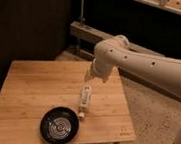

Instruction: Place the bottle in the ceramic bowl

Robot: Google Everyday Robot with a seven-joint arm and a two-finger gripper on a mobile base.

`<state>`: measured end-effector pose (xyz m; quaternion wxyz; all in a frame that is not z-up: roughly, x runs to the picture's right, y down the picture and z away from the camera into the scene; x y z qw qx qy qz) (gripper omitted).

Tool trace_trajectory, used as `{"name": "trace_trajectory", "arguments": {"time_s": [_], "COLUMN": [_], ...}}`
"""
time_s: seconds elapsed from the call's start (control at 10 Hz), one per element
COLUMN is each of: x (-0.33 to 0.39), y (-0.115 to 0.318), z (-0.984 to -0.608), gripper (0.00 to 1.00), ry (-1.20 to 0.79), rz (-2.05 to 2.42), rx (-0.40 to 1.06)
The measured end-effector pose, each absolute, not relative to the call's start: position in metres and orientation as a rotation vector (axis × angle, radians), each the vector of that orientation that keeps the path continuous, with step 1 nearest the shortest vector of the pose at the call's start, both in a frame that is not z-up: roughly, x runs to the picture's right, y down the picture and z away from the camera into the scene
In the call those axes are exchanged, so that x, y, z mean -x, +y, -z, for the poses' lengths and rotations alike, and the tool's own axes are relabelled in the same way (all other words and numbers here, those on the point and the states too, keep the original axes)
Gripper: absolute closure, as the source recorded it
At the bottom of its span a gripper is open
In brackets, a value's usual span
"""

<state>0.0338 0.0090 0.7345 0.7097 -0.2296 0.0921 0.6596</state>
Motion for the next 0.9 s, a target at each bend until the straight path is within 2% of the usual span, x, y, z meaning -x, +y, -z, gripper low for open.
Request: {"name": "trace_trajectory", "arguments": {"time_s": [0.5,0.9], "x": [-0.037,-0.035], "y": [0.021,0.046], "z": [-0.778,-0.817], "gripper": [0.35,0.35], "ry": [0.242,0.294], "rz": [-1.473,-1.471], "rx": [0.594,0.638]}}
